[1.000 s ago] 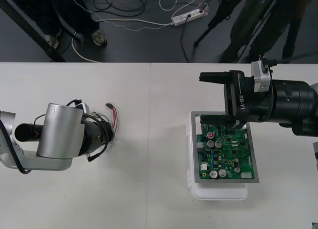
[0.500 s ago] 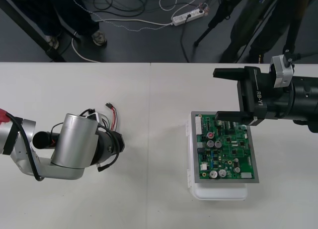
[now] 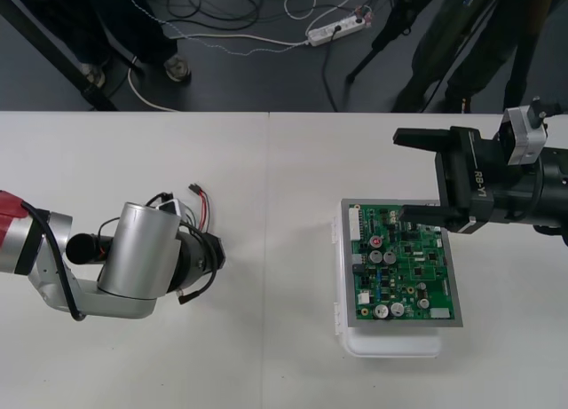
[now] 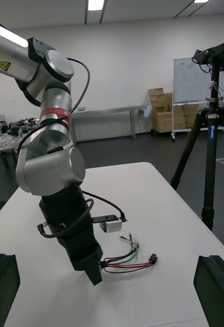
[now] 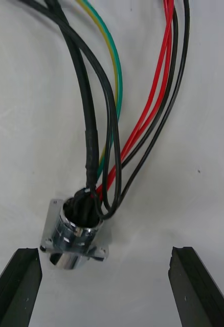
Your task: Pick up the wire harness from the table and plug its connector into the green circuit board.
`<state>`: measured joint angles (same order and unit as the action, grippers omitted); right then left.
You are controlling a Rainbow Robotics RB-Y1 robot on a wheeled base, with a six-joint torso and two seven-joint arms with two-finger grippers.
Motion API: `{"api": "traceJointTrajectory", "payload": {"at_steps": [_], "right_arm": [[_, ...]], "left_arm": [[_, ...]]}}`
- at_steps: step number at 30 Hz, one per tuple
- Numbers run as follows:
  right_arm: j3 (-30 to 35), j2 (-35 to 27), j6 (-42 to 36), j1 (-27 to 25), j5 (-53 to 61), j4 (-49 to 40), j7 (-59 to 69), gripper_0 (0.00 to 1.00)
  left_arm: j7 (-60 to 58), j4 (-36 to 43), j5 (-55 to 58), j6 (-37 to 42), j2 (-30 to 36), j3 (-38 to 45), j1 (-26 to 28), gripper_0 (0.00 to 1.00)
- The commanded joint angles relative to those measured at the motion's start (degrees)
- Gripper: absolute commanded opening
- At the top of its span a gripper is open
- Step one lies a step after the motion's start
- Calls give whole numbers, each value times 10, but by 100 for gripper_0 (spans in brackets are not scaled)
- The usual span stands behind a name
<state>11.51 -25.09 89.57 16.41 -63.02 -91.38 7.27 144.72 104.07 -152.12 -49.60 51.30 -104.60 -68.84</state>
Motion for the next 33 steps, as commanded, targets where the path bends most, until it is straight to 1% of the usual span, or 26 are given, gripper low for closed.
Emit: {"api": "traceJointTrajectory", "payload": {"at_steps": [1, 8, 19, 33], "right_arm": [[20, -22, 4, -9, 11, -23, 22, 100], [15, -22, 4, -12, 12, -29, 23, 100], [4, -22, 4, -12, 7, -29, 16, 100], [4, -21, 4, -27, 7, -31, 7, 100]], "left_arm": [[-9, -11, -17, 28, -6, 1, -11, 73], [-16, -20, -18, 28, -2, 0, -11, 73], [-30, -42, -19, 32, -17, -1, 0, 73], [-38, -55, -22, 32, -26, -1, 13, 73]]}}
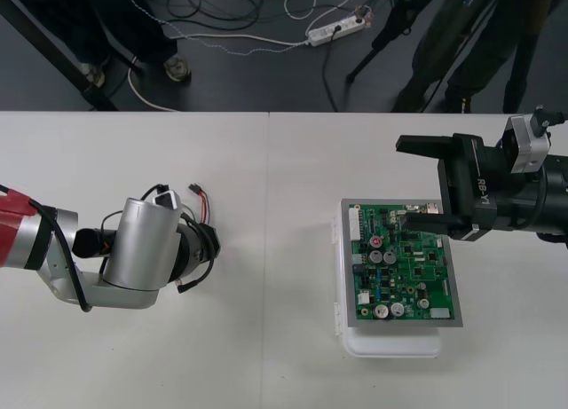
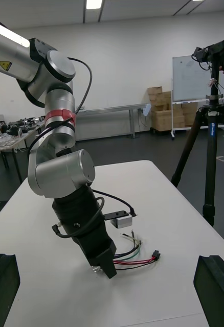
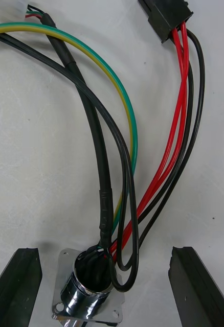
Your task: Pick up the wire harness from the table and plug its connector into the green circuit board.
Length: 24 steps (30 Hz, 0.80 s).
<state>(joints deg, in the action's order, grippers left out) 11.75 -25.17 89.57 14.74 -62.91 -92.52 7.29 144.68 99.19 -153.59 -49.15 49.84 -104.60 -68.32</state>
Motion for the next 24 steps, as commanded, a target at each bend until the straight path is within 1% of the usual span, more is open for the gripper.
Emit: {"api": "traceJointTrajectory", "payload": {"at_steps": [1, 5, 9, 14, 15, 16, 17, 18, 19, 20, 24], "right_arm": [[1, -21, 4, -11, 6, -20, 6, 100], [1, -20, 4, -13, 6, -20, 0, 100], [1, -21, 4, -15, 8, -23, -10, 100], [1, -20, 4, -15, 10, -23, -23, 100], [1, -20, 4, -14, 11, -23, -28, 100], [1, -20, 4, -15, 14, -23, -31, 100], [1, -20, 4, -14, 14, -23, -32, 100], [1, -21, 4, -14, 16, -24, -36, 100], [1, -20, 4, -14, 16, -23, -37, 100], [1, -20, 4, -14, 17, -23, -39, 100], [1, -20, 4, -14, 19, -23, -48, 100]], "left_arm": [[-38, -8, -7, 27, -13, -1, 7, 73], [-38, -10, -7, 27, -16, -2, 14, 73], [-38, -17, -7, 27, -23, -1, 20, 71], [-39, -22, -7, 27, -28, -1, 21, 63], [-40, -22, -7, 27, -29, -1, 21, 59], [-41, -22, -7, 27, -30, -1, 22, 48], [-41, -22, -7, 27, -31, -1, 22, 43], [-41, -22, -7, 27, -33, -1, 22, 29], [-41, -23, -7, 27, -33, -1, 22, 19], [-42, -24, -7, 27, -33, -1, 22, 0], [-44, -29, -7, 28, -38, -1, 23, 0]]}}
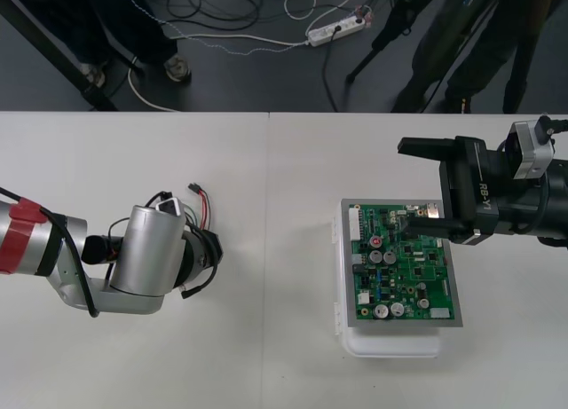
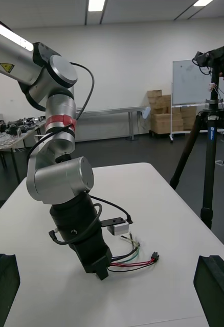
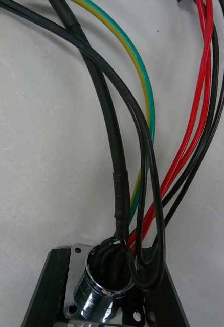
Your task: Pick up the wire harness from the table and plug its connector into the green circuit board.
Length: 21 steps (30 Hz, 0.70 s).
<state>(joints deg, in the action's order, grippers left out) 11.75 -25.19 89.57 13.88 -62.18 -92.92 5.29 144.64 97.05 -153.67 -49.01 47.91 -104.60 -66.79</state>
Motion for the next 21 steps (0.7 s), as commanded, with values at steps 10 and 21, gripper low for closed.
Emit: {"api": "traceJointTrajectory", "payload": {"at_steps": [10, 21], "right_arm": [[1, -16, 4, -6, 12, -19, -36, 100], [1, -14, 4, -5, 13, -19, -36, 100]], "left_arm": [[-58, -14, -6, 26, -17, 19, 9, 0], [-66, 17, 45, 7, 20, 81, 9, 0]]}}
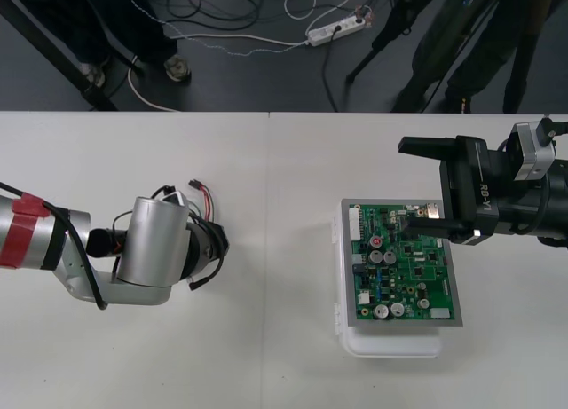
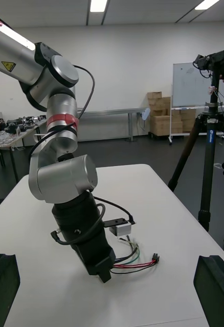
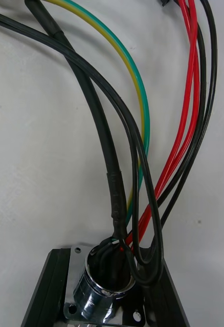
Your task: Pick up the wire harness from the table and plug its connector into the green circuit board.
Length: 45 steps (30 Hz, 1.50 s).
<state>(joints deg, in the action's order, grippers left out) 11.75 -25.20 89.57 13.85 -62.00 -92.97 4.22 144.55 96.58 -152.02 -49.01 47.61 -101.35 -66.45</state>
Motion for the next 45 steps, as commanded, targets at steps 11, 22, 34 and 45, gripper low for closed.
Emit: {"api": "traceJointTrajectory", "payload": {"at_steps": [11, 22, 34, 45], "right_arm": [[5, -15, 4, -5, 11, -19, -23, 100], [8, -14, 4, -5, 11, -19, -25, 100], [9, -14, 4, -5, 11, -19, -25, 100], [9, -14, 4, -5, 10, -19, -22, 100]], "left_arm": [[-65, 71, 141, -38, 86, 155, 5, 0], [-66, 107, 261, -99, 147, 282, 5, 0], [-82, 67, 407, -103, 194, 389, 7, 0], [-105, 5, 586, -103, 221, 472, 20, 0]]}}
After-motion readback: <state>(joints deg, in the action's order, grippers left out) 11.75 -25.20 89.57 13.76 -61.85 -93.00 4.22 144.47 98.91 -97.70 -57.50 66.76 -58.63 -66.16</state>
